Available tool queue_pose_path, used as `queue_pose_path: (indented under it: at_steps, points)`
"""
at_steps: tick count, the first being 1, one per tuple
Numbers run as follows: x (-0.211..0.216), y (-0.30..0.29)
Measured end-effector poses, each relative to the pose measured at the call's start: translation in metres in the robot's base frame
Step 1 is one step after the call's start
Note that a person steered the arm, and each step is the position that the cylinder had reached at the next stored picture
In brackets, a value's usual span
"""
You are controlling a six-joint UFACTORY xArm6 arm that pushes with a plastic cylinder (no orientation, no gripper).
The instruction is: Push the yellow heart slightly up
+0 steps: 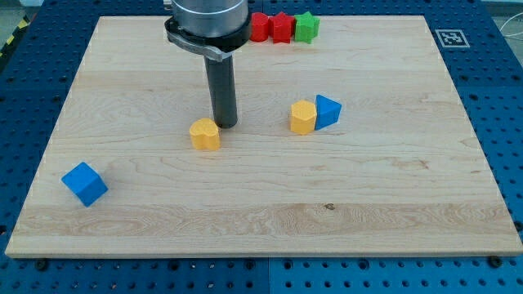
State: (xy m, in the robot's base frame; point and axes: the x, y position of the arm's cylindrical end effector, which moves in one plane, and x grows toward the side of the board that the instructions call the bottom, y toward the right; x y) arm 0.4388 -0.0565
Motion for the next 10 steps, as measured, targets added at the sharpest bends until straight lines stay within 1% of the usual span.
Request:
queue_pose_path:
  at_steps: [1,2,3,4,5,6,7,8,9,10]
  points:
    - [0.000,0.000]
    - [0.033,0.000]
    - [0.039,0.000]
    - [0.011,0.000]
    - [-0.001,-0.001]
    - [-0.001,-0.001]
    - [0.043,0.001]
    - [0.033,0.001]
    - [-0.002,0.001]
    - [-0.002,0.001]
